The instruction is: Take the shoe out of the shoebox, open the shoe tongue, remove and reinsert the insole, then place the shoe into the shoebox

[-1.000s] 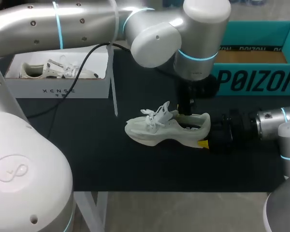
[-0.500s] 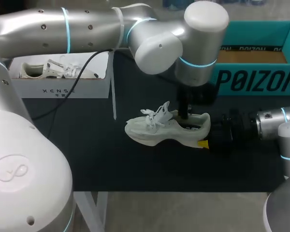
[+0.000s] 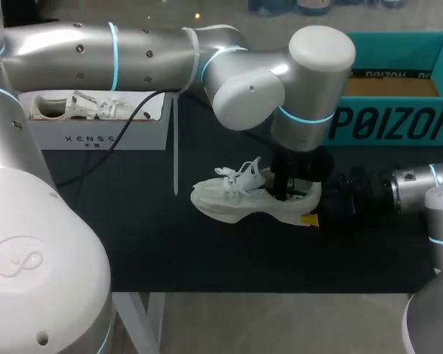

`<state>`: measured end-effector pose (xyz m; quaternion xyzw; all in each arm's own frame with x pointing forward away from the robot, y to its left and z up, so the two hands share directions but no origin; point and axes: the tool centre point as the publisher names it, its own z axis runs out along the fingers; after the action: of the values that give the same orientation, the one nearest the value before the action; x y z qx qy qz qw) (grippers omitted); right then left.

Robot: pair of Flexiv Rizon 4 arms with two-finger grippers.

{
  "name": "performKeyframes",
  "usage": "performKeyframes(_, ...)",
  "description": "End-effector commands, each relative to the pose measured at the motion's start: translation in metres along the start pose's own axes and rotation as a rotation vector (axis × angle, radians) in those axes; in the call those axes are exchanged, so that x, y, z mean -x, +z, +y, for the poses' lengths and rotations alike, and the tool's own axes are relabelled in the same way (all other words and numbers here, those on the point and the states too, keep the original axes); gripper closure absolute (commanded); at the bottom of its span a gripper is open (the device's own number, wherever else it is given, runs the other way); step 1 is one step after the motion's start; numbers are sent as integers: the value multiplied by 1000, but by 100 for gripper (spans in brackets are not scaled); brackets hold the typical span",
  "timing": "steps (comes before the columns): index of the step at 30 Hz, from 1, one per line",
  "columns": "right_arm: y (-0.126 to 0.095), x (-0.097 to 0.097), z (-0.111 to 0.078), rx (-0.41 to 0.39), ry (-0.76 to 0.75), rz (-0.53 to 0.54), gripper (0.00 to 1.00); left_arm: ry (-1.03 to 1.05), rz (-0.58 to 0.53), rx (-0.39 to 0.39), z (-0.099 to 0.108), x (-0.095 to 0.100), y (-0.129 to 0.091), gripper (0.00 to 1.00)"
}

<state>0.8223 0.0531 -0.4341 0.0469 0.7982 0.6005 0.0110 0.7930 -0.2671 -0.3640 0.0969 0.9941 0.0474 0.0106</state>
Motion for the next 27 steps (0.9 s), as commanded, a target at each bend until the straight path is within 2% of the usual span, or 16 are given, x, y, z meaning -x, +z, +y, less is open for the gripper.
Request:
performKeyframes(1,3,0,-3,-1,1,-2,100,0,2,9,0,-4,5,100)
performKeyframes(14,3,0,-3,-1,1,-2,100,10,-9,31,3,-5,9,100)
performKeyframes(15,3,0,-3,-1,1,-2,100,11,-10,33,3,-5,10,96)
performKeyframes(16,3,0,-3,-1,1,-2,100,12,-10,36,3,-4,10,85)
performKeyframes(18,3,0,-3,-1,1,-2,100,13,-10,38,3,-3,10,73)
performKeyframes(24,3,0,-3,-1,1,-2,100,17,-9,46,2,-1,11,61)
performKeyframes(25,3,0,-3,-1,1,-2,100,19,-9,47,2,-1,11,61)
performKeyframes(27,3,0,-3,-1,1,-2,100,20,-9,47,2,0,12,67)
